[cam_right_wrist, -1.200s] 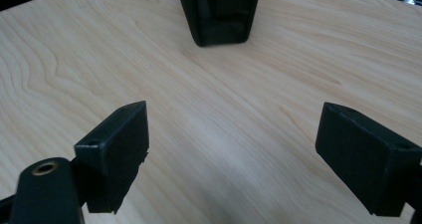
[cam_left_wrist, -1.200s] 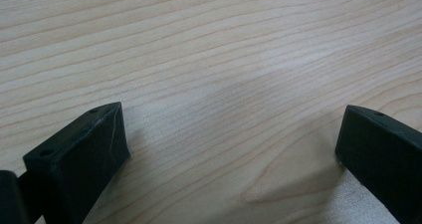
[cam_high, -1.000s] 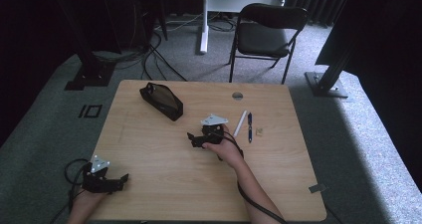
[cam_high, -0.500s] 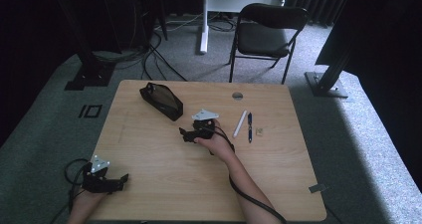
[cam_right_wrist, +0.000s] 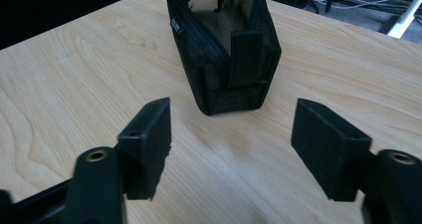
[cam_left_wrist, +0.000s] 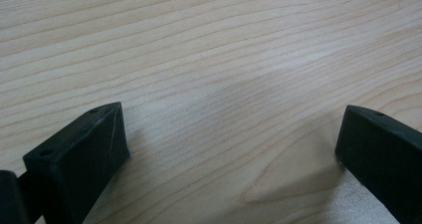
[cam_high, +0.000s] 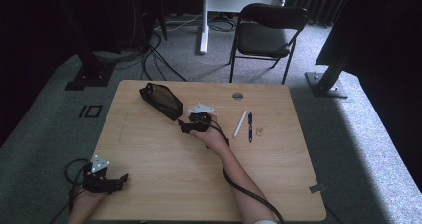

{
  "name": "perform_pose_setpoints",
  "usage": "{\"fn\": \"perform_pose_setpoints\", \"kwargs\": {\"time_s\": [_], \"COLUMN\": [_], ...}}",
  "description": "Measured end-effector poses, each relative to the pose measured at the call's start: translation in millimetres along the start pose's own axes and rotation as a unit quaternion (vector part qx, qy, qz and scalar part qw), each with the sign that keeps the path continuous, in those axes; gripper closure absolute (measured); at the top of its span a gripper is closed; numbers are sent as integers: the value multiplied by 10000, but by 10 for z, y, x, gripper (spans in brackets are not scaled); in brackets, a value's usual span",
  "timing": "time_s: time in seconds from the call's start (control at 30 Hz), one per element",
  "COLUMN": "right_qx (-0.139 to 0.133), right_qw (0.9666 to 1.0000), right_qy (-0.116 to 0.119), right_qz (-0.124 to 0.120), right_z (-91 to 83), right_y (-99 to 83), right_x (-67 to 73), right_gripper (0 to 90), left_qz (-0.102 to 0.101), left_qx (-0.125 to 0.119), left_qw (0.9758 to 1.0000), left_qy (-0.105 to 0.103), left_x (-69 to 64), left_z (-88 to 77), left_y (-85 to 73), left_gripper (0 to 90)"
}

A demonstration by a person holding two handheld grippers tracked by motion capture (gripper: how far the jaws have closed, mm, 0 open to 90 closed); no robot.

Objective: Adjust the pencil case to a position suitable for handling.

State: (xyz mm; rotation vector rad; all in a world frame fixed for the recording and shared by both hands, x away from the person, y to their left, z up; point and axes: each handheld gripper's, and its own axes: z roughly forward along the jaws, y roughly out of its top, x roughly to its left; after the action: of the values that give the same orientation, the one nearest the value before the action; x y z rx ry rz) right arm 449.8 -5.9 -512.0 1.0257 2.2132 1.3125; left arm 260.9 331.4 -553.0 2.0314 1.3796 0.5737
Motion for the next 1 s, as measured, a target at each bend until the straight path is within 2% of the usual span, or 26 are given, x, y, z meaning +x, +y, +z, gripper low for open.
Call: {"fn": "perform_pose_setpoints", "kwargs": {"time_s": [0.1,0.2,0.37,0.53,0.6,0.73,0.8,0.9,1.0], "right_qx": [21,8,5,-16,-45,5,21,-21,-19], "right_qw": [10000,10000,10000,9999,9999,9998,9999,9995,9995], "right_qy": [10,56,-16,10,111,164,147,201,224], "right_qz": [-13,-3,-38,-155,-50,-70,4,245,239], "right_z": [40,76,137,220,235,295,322,344,355], "right_y": [49,104,167,203,217,235,239,246,254], "right_x": [-27,-41,-60,-98,-104,-105,-114,-129,-119], "right_gripper": [426,436,449,447,474,501,530,553,599], "left_qz": [0,1,18,24,25,27,29,29,29], "left_qx": [1,1,0,0,0,-1,-1,0,-1], "left_qw": [10000,10000,10000,10000,10000,10000,10000,10000,10000], "left_qy": [0,1,-12,-19,-19,-26,-25,-25,-26], "left_x": [0,0,3,5,6,8,8,8,8], "left_z": [0,0,0,-1,-1,0,0,0,0], "left_y": [0,0,0,-1,-1,0,0,0,0], "left_gripper": [2,2,2,2,2,2,2,2,2]}}
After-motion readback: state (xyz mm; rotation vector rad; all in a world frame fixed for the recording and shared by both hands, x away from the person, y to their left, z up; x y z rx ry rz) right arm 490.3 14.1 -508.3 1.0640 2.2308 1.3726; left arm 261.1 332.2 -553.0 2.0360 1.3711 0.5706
